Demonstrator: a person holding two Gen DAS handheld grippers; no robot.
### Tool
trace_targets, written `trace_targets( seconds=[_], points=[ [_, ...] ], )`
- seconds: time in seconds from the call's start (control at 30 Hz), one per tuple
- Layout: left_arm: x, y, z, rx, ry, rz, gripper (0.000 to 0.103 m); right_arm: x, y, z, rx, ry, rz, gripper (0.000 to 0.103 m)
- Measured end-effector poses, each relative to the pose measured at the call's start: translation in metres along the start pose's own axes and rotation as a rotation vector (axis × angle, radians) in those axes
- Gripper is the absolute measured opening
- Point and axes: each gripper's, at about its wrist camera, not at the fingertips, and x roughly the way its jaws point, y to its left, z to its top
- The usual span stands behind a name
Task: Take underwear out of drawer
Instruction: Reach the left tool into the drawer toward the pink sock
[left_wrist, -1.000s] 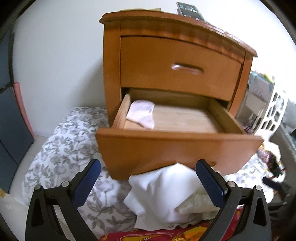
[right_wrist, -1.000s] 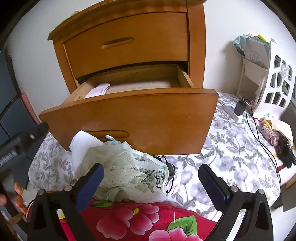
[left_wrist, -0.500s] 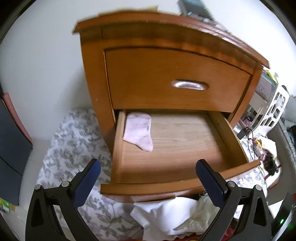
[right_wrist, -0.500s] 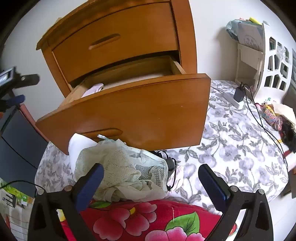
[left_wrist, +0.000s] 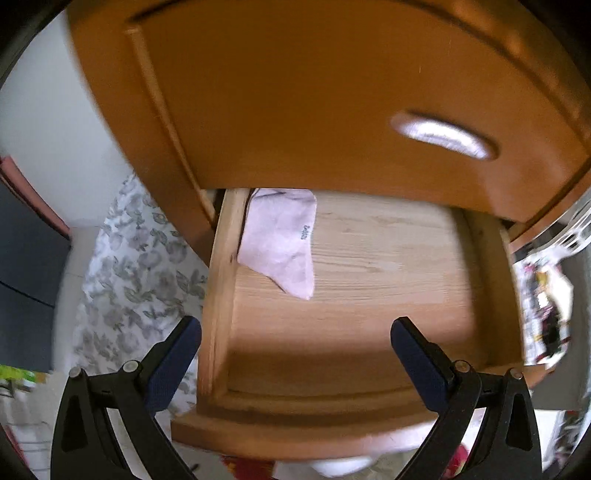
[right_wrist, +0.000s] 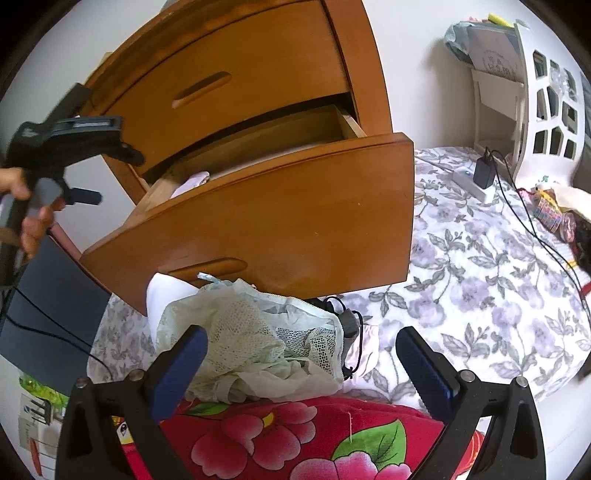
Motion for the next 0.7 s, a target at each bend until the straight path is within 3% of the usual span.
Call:
trace_targets(
  seconds=[0.13, 0.27, 0.4, 0.57, 0.7],
  points=[
    [0.024, -0.012, 0.015, 0.045, 0.047, 0.072, 0.099, 0.002, -0.002, 0.0, 0.011, 0.01, 0.017, 0.103],
    [0.047, -0.022, 0.026, 0.094, 0.092, 0.118, 0.087, 0.005, -0.006, 0.001, 0.023, 0.02, 0.032, 0.103],
    [0.07, -0.026, 0.033, 0.105, 0.142, 0.131, 0.071, 0.008, -0.007, 0.0, 0.027, 0.029, 0.049, 0.103],
    [0.091, -0.028, 0.033, 0.114, 0.171, 0.155, 0.068, 0.012, -0.008, 0.001, 0.038, 0.042, 0.07, 0.103],
    [0.102, -0.03, 0.034, 0.127, 0.192, 0.179, 0.058, 0.011, -0.01, 0.001, 0.044, 0.046, 0.082, 0.103]
  ],
)
